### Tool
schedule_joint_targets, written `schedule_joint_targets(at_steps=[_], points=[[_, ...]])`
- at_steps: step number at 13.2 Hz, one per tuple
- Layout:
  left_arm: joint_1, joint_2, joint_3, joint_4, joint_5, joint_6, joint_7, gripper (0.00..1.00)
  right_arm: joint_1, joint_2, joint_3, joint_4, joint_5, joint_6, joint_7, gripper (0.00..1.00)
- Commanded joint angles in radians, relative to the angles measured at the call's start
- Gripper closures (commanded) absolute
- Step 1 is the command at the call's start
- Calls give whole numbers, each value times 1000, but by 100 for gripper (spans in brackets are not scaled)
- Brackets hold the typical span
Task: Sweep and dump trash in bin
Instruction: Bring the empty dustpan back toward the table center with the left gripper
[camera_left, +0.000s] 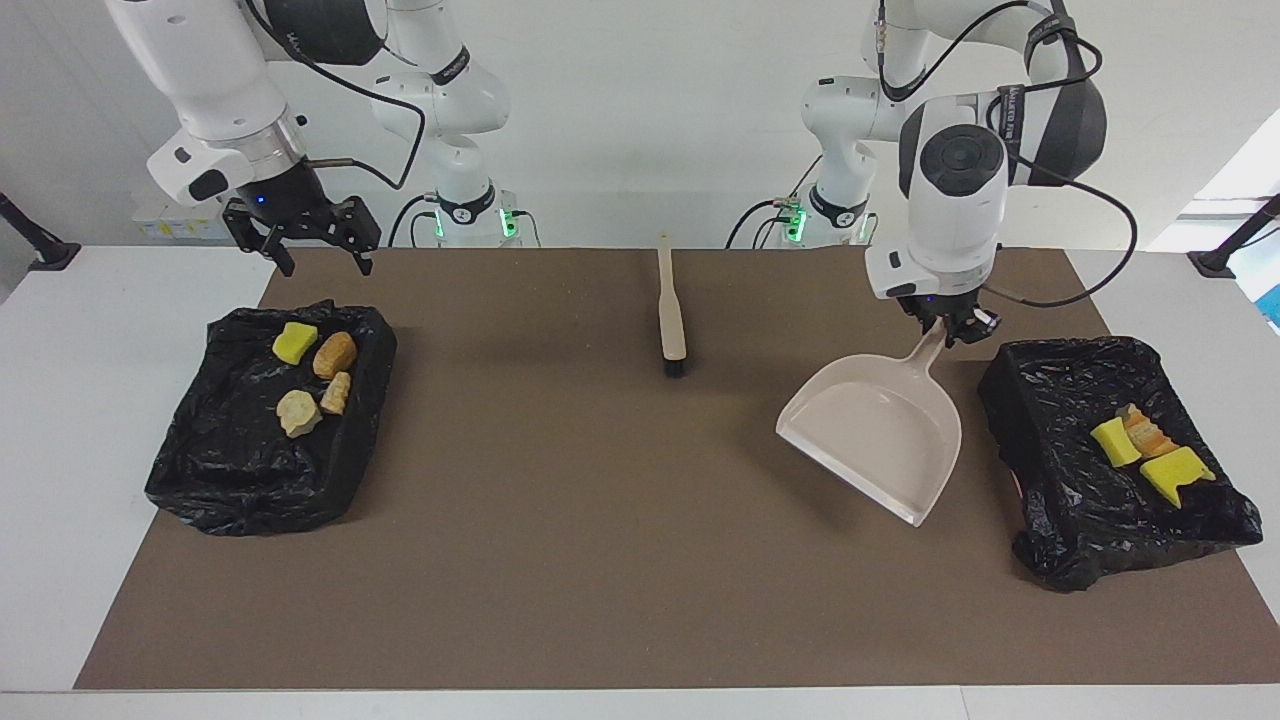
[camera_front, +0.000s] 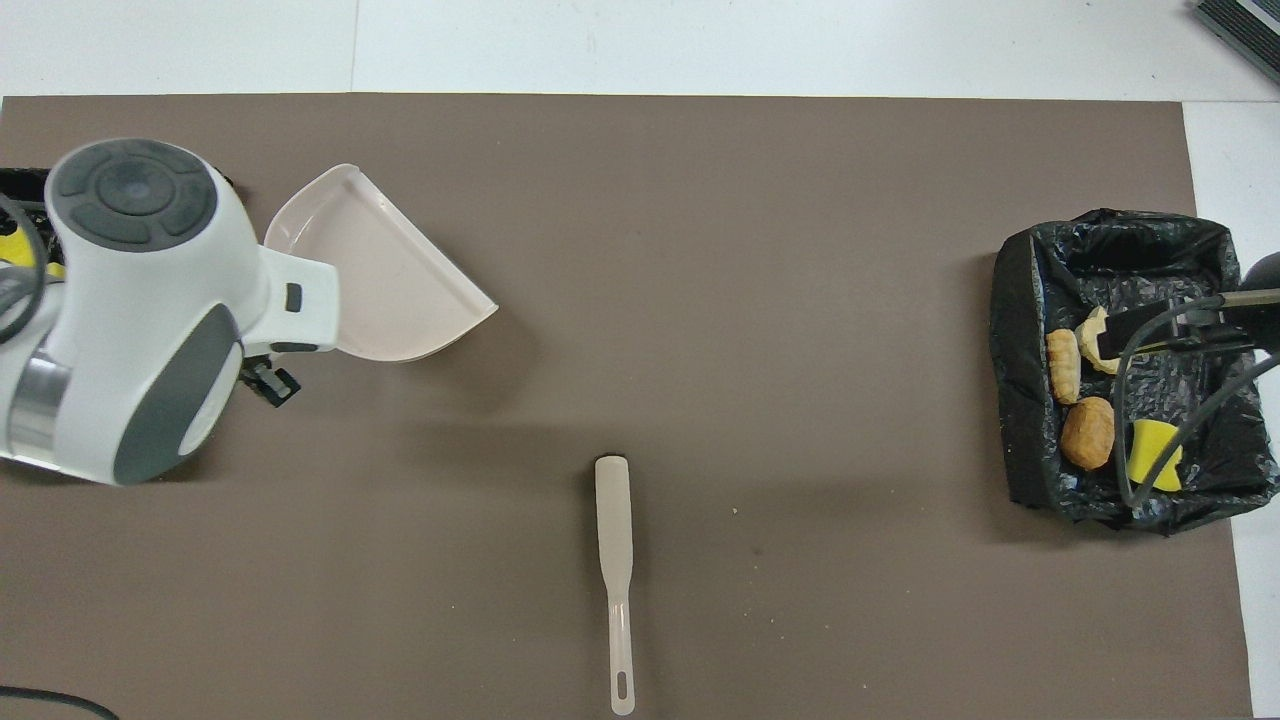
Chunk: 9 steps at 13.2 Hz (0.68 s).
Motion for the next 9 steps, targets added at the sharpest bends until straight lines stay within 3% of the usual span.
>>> schedule_joint_targets(at_steps=[1,4,6,9], points=[[-63,68,18,-1,-133,129,-295,100,-3,-21,3,-23,18,4,15,0],[-147,134,18,29,-189,240,-556,100,-3,-21,3,-23,18,4,15,0],[-189,178,19,63,-268,260,-656,100,-3,-21,3,-23,18,4,15,0],[-250,243,21,149,-282,272,-725,100,-3,-21,3,-23,18,4,15,0]])
